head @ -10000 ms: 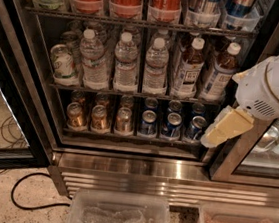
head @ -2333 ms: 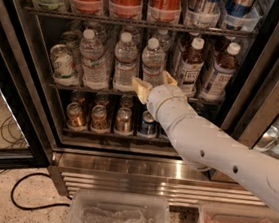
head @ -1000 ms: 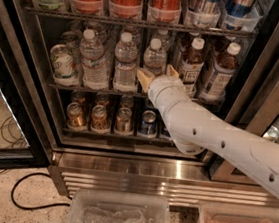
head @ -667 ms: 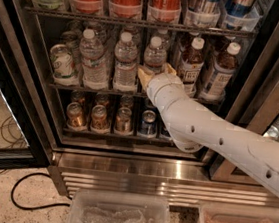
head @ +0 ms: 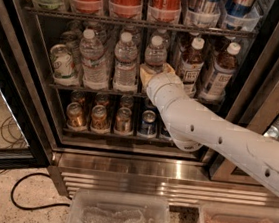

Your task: Pick water bottle from middle shelf of fridge

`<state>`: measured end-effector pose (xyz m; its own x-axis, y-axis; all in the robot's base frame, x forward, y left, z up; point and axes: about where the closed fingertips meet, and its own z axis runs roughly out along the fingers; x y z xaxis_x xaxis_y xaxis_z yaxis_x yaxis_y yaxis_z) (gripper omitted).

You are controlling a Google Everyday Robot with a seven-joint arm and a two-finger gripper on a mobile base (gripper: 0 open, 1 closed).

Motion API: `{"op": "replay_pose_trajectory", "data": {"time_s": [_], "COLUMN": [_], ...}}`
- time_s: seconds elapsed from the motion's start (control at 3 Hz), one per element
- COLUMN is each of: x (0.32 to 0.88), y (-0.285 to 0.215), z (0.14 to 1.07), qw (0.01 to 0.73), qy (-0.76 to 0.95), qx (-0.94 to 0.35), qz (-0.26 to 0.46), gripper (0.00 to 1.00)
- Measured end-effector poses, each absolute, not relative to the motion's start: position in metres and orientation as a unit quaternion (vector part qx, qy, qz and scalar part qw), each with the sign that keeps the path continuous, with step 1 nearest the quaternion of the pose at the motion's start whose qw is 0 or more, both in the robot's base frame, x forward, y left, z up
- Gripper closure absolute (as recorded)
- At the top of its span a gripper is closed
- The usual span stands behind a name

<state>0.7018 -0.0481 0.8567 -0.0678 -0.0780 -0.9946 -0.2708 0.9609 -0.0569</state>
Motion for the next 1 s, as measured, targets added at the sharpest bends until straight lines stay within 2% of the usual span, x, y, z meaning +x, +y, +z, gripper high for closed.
{"op": "replay_pose_trajectory", "data": {"time_s": [1.0], "x": [0.691], "y": [-0.054], "z": [0.885], "qw": [0.702], "qy": [0.701], "qx": [-0.109], "qz": [0.062], "gripper": [1.00]}}
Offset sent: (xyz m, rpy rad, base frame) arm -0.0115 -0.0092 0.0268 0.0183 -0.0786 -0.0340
